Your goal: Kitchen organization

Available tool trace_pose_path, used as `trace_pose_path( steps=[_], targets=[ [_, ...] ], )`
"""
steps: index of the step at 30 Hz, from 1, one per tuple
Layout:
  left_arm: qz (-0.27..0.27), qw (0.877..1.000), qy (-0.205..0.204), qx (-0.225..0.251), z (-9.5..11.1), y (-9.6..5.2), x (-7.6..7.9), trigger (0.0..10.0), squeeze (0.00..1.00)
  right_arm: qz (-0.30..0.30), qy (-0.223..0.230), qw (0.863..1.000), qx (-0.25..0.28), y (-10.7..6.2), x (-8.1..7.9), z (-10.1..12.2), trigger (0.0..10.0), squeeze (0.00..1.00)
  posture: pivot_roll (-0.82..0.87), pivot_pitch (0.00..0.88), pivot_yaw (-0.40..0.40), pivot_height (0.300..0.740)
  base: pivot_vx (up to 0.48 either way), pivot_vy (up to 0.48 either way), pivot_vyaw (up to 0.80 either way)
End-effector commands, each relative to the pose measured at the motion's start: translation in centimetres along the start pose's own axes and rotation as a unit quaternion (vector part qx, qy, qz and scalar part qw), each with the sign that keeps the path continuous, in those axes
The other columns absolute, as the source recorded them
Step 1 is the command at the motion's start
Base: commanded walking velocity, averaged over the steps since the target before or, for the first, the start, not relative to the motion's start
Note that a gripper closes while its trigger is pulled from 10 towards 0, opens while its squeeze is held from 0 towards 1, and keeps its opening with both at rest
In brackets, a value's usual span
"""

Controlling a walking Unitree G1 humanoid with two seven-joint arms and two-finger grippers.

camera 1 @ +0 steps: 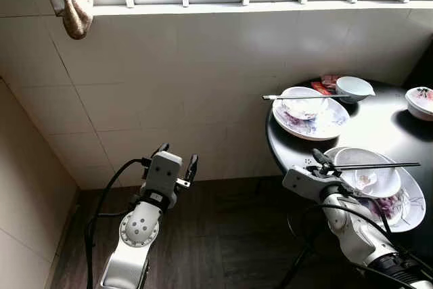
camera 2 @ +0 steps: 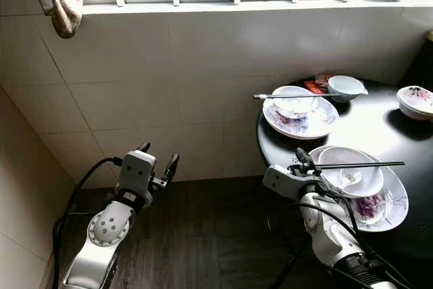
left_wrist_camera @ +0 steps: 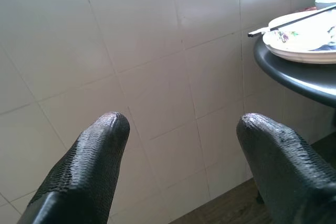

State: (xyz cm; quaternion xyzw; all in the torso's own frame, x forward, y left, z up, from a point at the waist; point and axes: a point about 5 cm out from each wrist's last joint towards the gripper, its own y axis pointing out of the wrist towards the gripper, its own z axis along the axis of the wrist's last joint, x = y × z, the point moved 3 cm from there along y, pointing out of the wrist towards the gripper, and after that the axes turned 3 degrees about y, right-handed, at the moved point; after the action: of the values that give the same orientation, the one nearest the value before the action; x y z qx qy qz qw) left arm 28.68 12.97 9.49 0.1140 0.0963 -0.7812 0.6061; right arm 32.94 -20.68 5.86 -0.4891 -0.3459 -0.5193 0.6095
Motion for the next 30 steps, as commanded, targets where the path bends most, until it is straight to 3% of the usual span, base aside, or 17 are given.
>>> trace_pose_path(
  steps=[1,8,9,10,12,14,15,30],
  targets=[
    [-0.003,1.000,-0.002,-0.002,-0.09,0.11,0.19,10.0,0.00,-0.008,-0.009,1.000,0.004,0.19,0.25,0.12,10.0,0.00,0.07,0.000,-0.046,0.740,0.000,0.000,0.00],
    [-0.002,1.000,-0.004,-0.002,-0.10,0.11,0.27,10.0,0.00,-0.023,-0.016,1.000,0.007,0.44,0.33,-0.11,10.0,0.00,0.08,0.000,-0.049,0.740,0.000,0.000,0.00],
    [-0.002,1.000,-0.004,-0.003,-0.09,0.10,0.27,10.0,0.00,-0.026,-0.016,0.999,0.008,0.48,0.35,-0.10,7.8,0.00,0.08,0.000,-0.049,0.740,0.000,0.000,0.00],
    [-0.002,1.000,-0.005,-0.003,-0.09,0.10,0.27,10.0,0.00,-0.026,-0.016,0.999,0.008,0.50,0.34,-0.11,7.8,0.00,0.08,0.000,-0.049,0.740,0.000,0.000,0.00],
    [-0.002,1.000,-0.006,-0.003,-0.11,0.10,0.26,10.0,0.00,-0.024,-0.019,0.999,0.009,0.52,0.21,-0.12,4.4,0.00,0.08,0.000,-0.050,0.740,0.000,0.000,0.00],
    [-0.002,1.000,-0.006,-0.003,-0.11,0.10,0.27,10.0,0.00,-0.022,-0.022,0.999,0.011,0.54,0.09,-0.11,4.4,0.00,0.08,0.000,-0.050,0.740,0.000,0.000,0.00],
    [-0.002,1.000,-0.006,-0.003,-0.12,0.11,0.27,10.0,0.00,-0.023,-0.023,0.999,0.010,0.54,0.04,-0.14,0.0,0.00,0.08,0.000,-0.050,0.740,0.000,0.000,0.00],
    [0.001,1.000,-0.011,-0.007,-0.25,0.14,0.25,10.0,0.00,-0.047,-0.051,0.998,0.015,0.64,0.22,-0.11,0.0,0.00,0.08,0.000,-0.053,0.740,0.000,0.000,0.00]
  ],
)
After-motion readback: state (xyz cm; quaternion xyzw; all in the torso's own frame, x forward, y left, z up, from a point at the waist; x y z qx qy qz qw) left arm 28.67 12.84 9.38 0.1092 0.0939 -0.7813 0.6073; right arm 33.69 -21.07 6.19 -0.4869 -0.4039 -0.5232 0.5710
